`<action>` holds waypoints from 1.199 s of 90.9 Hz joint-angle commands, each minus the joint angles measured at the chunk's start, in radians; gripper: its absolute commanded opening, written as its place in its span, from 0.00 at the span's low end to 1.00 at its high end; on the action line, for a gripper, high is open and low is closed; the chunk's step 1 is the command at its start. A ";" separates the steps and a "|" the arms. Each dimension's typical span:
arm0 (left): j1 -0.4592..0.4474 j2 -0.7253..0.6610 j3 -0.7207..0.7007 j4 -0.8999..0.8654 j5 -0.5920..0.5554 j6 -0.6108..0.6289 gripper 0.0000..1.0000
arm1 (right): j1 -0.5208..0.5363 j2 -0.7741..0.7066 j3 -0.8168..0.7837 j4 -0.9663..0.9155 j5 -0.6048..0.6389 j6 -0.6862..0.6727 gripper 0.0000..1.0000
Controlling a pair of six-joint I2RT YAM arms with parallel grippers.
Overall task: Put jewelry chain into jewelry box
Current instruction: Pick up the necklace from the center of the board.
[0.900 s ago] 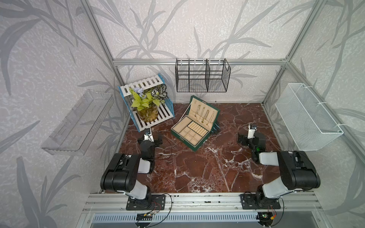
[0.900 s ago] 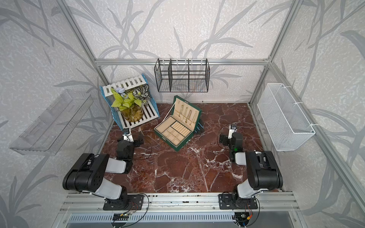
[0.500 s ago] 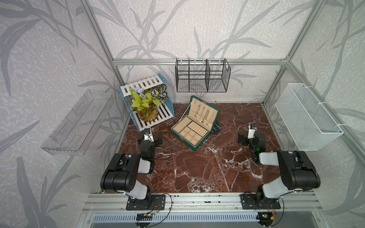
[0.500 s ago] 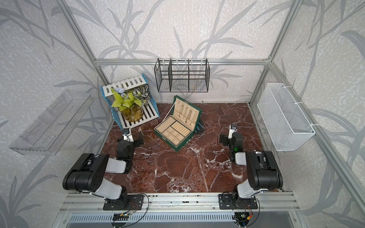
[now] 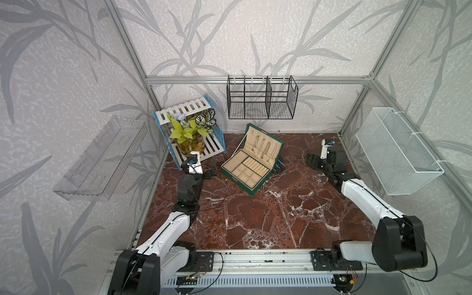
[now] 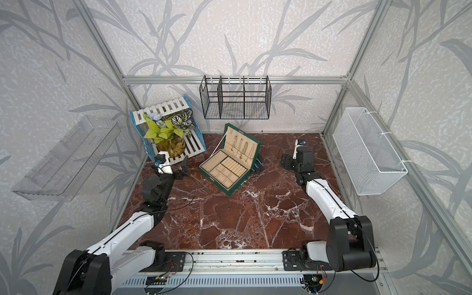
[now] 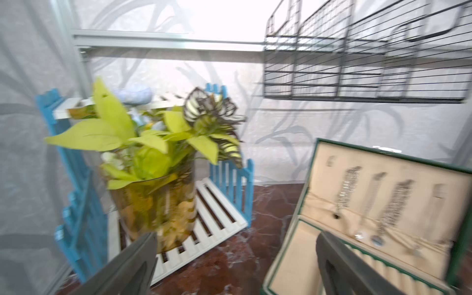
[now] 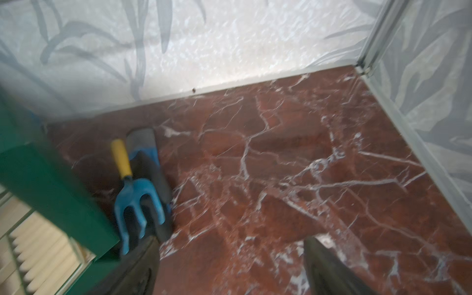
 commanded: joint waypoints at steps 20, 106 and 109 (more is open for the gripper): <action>-0.344 -0.004 -0.010 -0.132 0.141 0.010 1.00 | 0.225 0.246 0.156 -0.538 -0.079 0.219 0.61; -0.452 0.009 -0.016 -0.186 0.102 0.074 1.00 | 0.346 0.582 0.273 -0.588 -0.086 0.167 0.25; -0.453 0.009 -0.016 -0.189 0.101 0.075 1.00 | 0.345 0.583 0.267 -0.585 -0.086 0.171 0.23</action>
